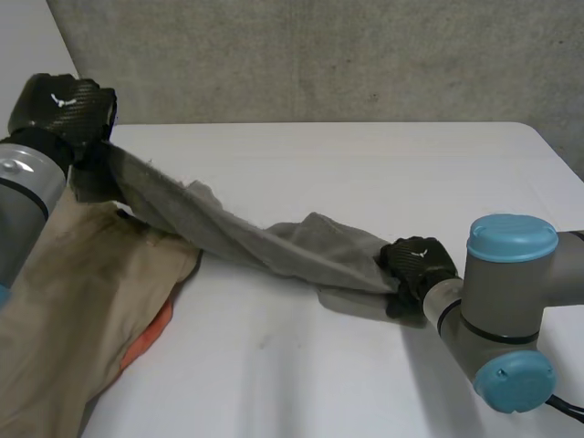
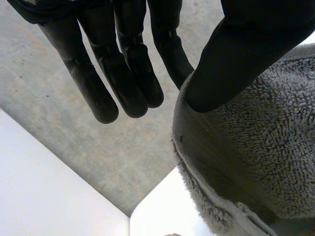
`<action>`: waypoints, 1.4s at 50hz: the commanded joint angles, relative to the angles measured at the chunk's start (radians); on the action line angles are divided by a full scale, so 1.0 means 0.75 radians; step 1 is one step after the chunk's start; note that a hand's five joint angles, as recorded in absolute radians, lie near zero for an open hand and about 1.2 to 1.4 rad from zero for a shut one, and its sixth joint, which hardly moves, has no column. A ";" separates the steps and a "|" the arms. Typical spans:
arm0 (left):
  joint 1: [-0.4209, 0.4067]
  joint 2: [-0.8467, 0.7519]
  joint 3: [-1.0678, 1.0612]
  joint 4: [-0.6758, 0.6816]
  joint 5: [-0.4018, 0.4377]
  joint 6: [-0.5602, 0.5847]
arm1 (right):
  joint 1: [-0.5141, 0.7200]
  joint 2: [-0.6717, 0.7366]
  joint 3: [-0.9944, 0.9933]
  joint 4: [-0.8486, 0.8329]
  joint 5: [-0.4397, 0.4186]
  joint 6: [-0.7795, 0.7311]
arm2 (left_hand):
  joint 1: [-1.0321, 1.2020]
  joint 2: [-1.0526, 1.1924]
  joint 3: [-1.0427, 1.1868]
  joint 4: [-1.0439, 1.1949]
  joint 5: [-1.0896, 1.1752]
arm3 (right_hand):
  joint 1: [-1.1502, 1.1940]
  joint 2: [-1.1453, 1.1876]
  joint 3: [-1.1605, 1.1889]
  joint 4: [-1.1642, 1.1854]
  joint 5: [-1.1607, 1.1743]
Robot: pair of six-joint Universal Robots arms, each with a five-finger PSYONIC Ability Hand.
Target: Fold the laundry.
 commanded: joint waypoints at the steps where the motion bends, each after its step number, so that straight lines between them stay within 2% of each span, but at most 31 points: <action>1: 0.006 0.002 0.031 0.000 -0.004 -0.039 | -0.014 -0.022 -0.011 0.002 0.003 0.003 | 0.342 0.267 0.272 0.265 0.307 | 1.009 1.003 0.998 0.999 1.030; 5: 0.008 0.045 0.031 -0.006 -0.004 -0.043 | -0.027 -0.120 -0.011 0.012 -0.014 -0.013 | 0.342 0.267 0.272 0.265 0.307 | 1.009 1.003 0.998 0.999 1.030; 9: 0.008 0.127 0.020 -0.016 0.006 -0.041 | -0.151 -0.377 -0.015 0.074 -0.024 -0.103 | 0.342 0.267 0.272 0.265 0.307 | 1.009 1.003 0.998 0.999 1.030; 10: 0.008 0.141 0.020 -0.016 0.008 -0.041 | -0.226 -0.477 -0.028 0.133 -0.042 -0.192 | 0.342 0.267 0.272 0.265 0.307 | 1.009 1.003 0.998 0.999 1.030; 14: -0.006 0.217 0.020 -0.022 0.014 -0.043 | -0.360 -0.688 -0.133 0.312 -0.093 -0.472 | 0.342 0.267 0.272 0.265 0.307 | 1.009 1.003 0.998 0.999 1.030; 18: -0.016 0.270 0.029 -0.059 0.029 -0.049 | -0.397 -0.811 -0.285 0.529 -0.098 -0.651 | 0.342 0.267 0.272 0.265 0.307 | 1.009 1.003 0.998 0.999 1.030; 21: -0.024 0.286 0.043 -0.119 0.065 -0.051 | -0.395 -0.842 -0.369 0.656 -0.106 -0.688 | 0.342 0.267 0.272 0.265 0.307 | 1.009 1.003 0.998 0.999 1.030; 23: -0.026 0.278 0.055 -0.161 0.092 -0.049 | -0.413 -0.828 -0.430 0.753 -0.120 -0.705 | 0.342 0.267 0.272 0.265 0.307 | 1.009 1.003 0.998 0.999 1.030; 28: -0.039 0.190 0.061 -0.190 0.141 -0.045 | -0.448 -0.685 -0.476 0.800 -0.122 -0.737 | 0.342 0.267 0.272 0.265 0.307 | 1.009 1.003 0.998 0.999 1.030; 32: -0.059 -0.026 0.127 -0.186 0.159 -0.031 | -0.432 -0.556 -0.514 0.788 -0.112 -0.772 | 0.342 0.267 0.272 0.265 0.307 | 1.009 1.003 0.998 0.999 1.030; 37: -0.077 -0.278 0.321 -0.145 0.155 0.020 | -0.393 -0.382 -0.631 0.651 -0.081 -0.760 | 0.342 0.267 0.272 0.265 0.307 | 1.009 1.003 0.998 0.999 1.030; 40: -0.088 -0.429 0.507 -0.045 0.153 0.084 | -0.385 -0.319 -0.696 0.520 -0.051 -0.739 | 0.342 0.267 0.272 0.265 0.307 | 1.009 1.003 0.998 0.999 1.030; 41: -0.090 -0.460 0.552 -0.011 0.151 0.098 | -0.385 -0.284 -0.753 0.408 -0.028 -0.725 | 0.342 0.267 0.272 0.265 0.307 | 1.009 1.003 0.998 0.999 1.030; 43: -0.098 -0.524 0.685 0.143 0.153 0.113 | -0.385 -0.253 -0.811 0.273 0.000 -0.719 | 0.342 0.267 0.272 0.265 0.307 | 1.009 1.003 0.998 0.999 1.030; 49: -0.102 -0.548 0.861 0.629 0.145 0.102 | -0.376 -0.226 -0.905 -0.346 0.074 -0.676 | 0.342 0.267 0.272 0.265 0.307 | 1.009 1.003 0.998 0.999 1.030; 50: -0.108 -0.542 0.875 0.751 0.139 0.088 | -0.374 -0.224 -0.905 -0.408 0.082 -0.668 | 0.342 0.267 0.272 0.265 0.307 | 1.009 1.003 0.998 0.999 1.030; 53: -0.122 -0.524 0.877 0.843 0.121 0.041 | -0.340 -0.216 -0.893 -0.503 0.082 -0.635 | 0.342 0.267 0.272 0.265 0.307 | 1.009 1.003 0.998 0.999 1.030; 59: -0.127 -0.491 0.739 0.783 0.098 -0.080 | -0.344 -0.212 -0.830 -0.407 0.076 -0.602 | 0.342 0.267 0.272 0.265 0.307 | 1.009 1.003 0.998 0.999 1.030; 64: -0.127 -0.473 0.544 0.761 0.102 -0.092 | -0.362 -0.184 -0.717 -0.262 0.007 -0.600 | 0.342 0.267 0.272 0.265 0.307 | 1.009 1.003 0.998 0.999 1.030; 70: -0.137 -0.513 0.293 0.753 0.106 -0.086 | -0.364 -0.120 -0.549 -0.219 -0.081 -0.604 | 0.342 0.267 0.272 0.265 0.307 | 1.009 1.003 0.998 0.999 1.030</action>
